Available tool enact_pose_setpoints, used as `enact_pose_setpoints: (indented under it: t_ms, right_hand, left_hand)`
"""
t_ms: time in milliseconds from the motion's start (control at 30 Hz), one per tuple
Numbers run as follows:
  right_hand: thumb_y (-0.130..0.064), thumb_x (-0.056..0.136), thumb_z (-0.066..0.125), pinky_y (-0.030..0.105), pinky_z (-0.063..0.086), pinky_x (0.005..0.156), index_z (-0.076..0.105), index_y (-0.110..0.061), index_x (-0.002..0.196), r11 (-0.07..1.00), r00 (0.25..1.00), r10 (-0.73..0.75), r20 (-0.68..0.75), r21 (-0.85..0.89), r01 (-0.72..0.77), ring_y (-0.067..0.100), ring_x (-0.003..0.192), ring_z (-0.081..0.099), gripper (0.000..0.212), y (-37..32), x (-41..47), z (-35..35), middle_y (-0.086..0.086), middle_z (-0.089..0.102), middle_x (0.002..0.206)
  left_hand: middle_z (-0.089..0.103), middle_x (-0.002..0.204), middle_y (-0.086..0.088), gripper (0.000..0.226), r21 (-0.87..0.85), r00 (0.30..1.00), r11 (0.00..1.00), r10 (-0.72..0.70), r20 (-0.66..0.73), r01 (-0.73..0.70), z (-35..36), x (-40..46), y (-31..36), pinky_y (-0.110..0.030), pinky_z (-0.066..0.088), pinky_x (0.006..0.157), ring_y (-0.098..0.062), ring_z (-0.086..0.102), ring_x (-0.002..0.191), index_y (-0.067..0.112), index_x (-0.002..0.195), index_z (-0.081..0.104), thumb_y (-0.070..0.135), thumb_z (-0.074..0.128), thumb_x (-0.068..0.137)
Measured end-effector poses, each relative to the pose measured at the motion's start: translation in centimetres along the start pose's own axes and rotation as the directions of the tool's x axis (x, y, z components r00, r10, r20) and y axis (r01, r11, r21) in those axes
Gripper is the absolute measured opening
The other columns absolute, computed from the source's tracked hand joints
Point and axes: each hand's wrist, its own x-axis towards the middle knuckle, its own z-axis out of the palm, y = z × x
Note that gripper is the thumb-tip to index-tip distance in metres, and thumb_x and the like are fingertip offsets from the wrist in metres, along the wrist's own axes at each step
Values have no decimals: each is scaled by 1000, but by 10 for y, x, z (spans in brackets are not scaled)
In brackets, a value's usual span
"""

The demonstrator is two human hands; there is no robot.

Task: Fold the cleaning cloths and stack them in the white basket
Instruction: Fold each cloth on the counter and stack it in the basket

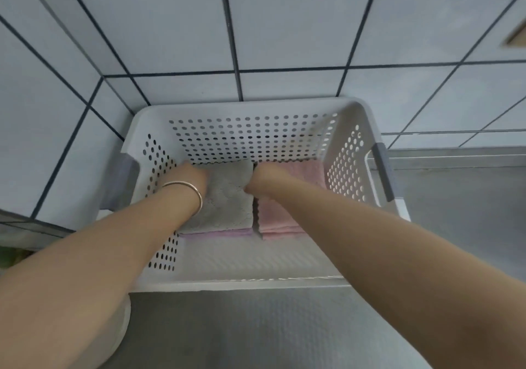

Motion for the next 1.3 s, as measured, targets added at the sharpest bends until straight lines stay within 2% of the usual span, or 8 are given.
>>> enact_pose_setpoints:
  t_ms: [67, 167, 333, 400, 633, 800, 933, 1300]
  right_hand:
    - [-20, 94, 47, 27, 46, 58, 53, -8, 77, 997, 992, -79, -102, 5, 80, 18, 69, 53, 21, -5, -34, -18, 3, 52, 75]
    - [-23, 90, 48, 29, 47, 68, 64, -13, 99, 964, 897, -177, -404, 115, 242, 24, 85, 59, 20, 13, -99, -38, 6, 64, 96]
    - [-9, 82, 61, 29, 40, 52, 71, -11, 89, 856, 422, -72, -904, 161, 492, 33, 69, 59, 12, 95, -212, -19, 9, 64, 76]
    - [-13, 82, 61, 28, 42, 50, 70, -13, 88, 874, 337, -22, -941, 146, 464, 26, 64, 57, 12, 142, -244, -2, 4, 62, 74]
    - [-28, 83, 49, 29, 46, 66, 69, -20, 91, 877, 512, 443, -736, 475, -77, 21, 83, 61, 23, 351, -314, 107, 0, 65, 87]
    - [-20, 85, 56, 27, 44, 81, 66, -21, 110, 800, 579, 600, -552, 397, -450, 18, 108, 53, 26, 489, -370, 168, -4, 61, 111]
    - [-28, 37, 88, 24, 49, 47, 70, -22, 72, 871, 637, 457, -621, 167, -462, 18, 64, 62, 40, 561, -380, 176, -6, 64, 74]
    - [-34, 55, 72, 29, 48, 47, 68, -26, 67, 970, 706, 244, -665, 168, -177, 21, 62, 60, 15, 624, -370, 179, -4, 63, 72]
  left_hand:
    - [58, 102, -8, 25, 81, 985, 996, 61, -161, -48, -27, -19, 6, -31, 48, 68, -22, 51, 78, 13, 113, 56, 12, 46, 91]
    - [63, 91, -12, 14, -15, 891, 975, 197, -410, -222, -64, -56, 34, -31, 45, 69, -28, 57, 78, 13, 95, 61, 18, 58, 82]
    - [55, 70, -14, 24, -9, 497, 760, 416, -762, -650, -93, -146, 117, -39, 51, 57, -32, 55, 60, 15, 82, 51, 4, 63, 64]
    - [58, 71, -9, 21, 33, 378, 615, 525, -762, -788, -97, -182, 165, -36, 50, 57, -30, 58, 60, 25, 83, 44, 19, 50, 64]
    - [65, 81, 4, 12, -44, 378, 439, 714, -589, -898, -40, -243, 340, -27, 45, 58, -25, 68, 72, 25, 86, 66, 31, 65, 76]
    - [49, 102, 14, 26, -76, 501, 500, 824, -265, -863, 10, -273, 460, -24, 39, 79, -12, 55, 106, 30, 114, 52, 40, 47, 91]
    - [52, 121, 8, 28, -99, 562, 553, 807, -185, -827, 30, -290, 538, -29, 44, 88, -16, 53, 112, 30, 117, 52, 39, 46, 91]
    - [57, 110, 5, 24, -122, 560, 558, 745, -363, -821, 37, -311, 635, -28, 47, 72, -18, 58, 102, 28, 103, 64, 36, 62, 80]
